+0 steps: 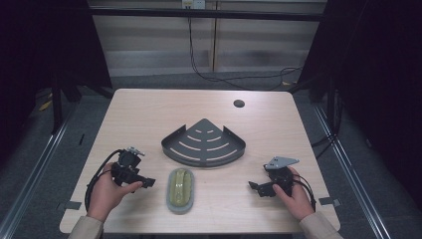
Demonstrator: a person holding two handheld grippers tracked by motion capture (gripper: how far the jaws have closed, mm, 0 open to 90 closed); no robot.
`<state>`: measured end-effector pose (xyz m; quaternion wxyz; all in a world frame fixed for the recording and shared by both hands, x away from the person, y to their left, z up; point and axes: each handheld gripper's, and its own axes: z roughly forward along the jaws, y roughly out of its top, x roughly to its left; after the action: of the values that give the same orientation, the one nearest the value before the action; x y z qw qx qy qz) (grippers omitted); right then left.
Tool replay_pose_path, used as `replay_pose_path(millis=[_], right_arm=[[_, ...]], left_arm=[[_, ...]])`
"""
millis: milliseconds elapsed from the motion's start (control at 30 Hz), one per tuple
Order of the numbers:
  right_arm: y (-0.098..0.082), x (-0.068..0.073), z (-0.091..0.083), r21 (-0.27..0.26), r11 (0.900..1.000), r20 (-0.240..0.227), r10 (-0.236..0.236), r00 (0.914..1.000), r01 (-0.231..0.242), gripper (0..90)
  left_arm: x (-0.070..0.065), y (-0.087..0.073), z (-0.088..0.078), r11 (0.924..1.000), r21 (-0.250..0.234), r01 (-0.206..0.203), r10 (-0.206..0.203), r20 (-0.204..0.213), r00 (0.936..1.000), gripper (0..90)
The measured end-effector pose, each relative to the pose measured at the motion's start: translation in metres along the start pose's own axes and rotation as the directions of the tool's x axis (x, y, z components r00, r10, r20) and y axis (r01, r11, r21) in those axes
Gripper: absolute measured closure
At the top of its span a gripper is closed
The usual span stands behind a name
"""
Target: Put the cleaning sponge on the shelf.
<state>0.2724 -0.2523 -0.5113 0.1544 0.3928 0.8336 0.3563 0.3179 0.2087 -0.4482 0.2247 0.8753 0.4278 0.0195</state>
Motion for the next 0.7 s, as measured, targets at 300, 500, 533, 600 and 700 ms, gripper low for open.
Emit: replay_pose_path(millis=[300, 500, 533, 600, 700], right_arm=[[0.000, 0.000, 0.000, 0.001, 1.000, 0.001, 0.000, 1.0000, 0.000, 10.6], [0.000, 0.000, 0.000, 0.001, 1.000, 0.001, 0.000, 1.0000, 0.000, 10.6], [0.000, 0.000, 0.000, 0.000, 1.000, 0.000, 0.000, 1.0000, 0.000, 10.6], [0.000, 0.000, 0.000, -0.001, 1.000, -0.001, 0.000, 1.0000, 0.000, 10.6], [0.000, 0.000, 0.000, 0.001, 1.000, 0.002, 0.000, 1.0000, 0.000, 10.6]], left_arm=[[-0.032, 0.033, -0.009, 0.9918, 0.124, -0.031, 0.024, 0.062, 0.9978, 28.0], [-0.043, 0.047, -0.012, 0.9851, 0.163, -0.053, 0.041, 0.077, 0.9962, 28.4], [-0.043, 0.047, -0.012, 0.9851, 0.163, -0.053, 0.041, 0.077, 0.9962, 28.7], [-0.046, 0.051, -0.011, 0.9825, 0.179, -0.052, 0.038, 0.082, 0.9959, 28.9], [-0.053, 0.059, -0.009, 0.9769, 0.206, -0.059, 0.041, 0.089, 0.9952, 29.3]])
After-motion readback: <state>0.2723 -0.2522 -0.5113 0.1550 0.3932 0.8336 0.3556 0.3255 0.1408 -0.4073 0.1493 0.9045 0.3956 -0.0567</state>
